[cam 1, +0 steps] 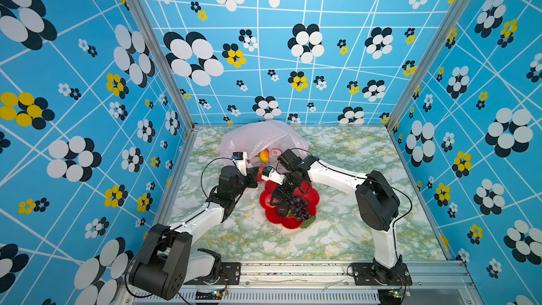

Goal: Place the fruits into the plastic bag
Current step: 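Lower the right gripper onto the pink apple and grasp it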

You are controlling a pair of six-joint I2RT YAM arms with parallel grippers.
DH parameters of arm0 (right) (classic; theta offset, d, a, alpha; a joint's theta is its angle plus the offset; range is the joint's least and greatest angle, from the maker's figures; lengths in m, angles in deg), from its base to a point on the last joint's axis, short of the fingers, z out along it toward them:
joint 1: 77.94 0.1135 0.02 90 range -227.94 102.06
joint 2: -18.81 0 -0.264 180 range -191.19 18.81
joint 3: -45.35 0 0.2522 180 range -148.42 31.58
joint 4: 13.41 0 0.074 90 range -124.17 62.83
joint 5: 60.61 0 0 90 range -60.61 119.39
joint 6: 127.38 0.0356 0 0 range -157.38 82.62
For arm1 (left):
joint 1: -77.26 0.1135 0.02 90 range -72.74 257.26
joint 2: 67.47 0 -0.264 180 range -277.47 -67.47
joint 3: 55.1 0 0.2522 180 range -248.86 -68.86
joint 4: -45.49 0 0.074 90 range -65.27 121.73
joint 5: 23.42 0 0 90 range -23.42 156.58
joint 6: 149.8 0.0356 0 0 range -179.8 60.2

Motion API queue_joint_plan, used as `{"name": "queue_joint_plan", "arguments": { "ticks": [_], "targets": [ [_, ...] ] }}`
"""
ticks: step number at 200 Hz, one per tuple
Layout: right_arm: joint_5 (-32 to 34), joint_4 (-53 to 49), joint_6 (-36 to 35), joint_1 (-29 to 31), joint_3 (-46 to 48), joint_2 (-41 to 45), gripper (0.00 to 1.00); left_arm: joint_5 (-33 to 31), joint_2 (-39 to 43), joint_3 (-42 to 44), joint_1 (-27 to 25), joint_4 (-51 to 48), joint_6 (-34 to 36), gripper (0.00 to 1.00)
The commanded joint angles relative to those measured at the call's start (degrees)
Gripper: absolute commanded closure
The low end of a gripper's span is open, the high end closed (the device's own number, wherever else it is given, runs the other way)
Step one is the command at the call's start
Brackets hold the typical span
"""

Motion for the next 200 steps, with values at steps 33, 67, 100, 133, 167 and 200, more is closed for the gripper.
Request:
{"name": "queue_joint_plan", "arguments": {
  "ticks": [33,67,100,133,167,200],
  "targets": [
    [0.09,-2.32,-0.61,0.15,-4.73,-4.07,0.12,0.66,0.56,0.71,0.84,2.33,-1.12,1.0],
    [-0.99,-2.05,0.01,0.07,-4.91,-4.91,0.19,0.74,0.46,0.64,0.88,2.33,-1.29,1.0],
    [-2.01,-2.33,0.11,0.14,-4.73,-5.45,0.24,0.73,0.43,0.79,1.04,2.41,-1.34,1.0],
    [-1.93,-2.25,0.16,0.14,-4.73,-5.38,0.31,0.54,0.67,0.98,1.02,2.67,-1.37,1.0],
    [-2.16,-0.33,0.16,0.0,-3.08,-3.51,0.38,0.54,0.55,0.99,0.98,2.68,-1.43,1.0],
    [-3.99,5.7,1.78,-0.53,3.53,0.84,0.44,0.45,0.48,1.02,1.0,2.77,-1.52,1.0]
  ]
}}
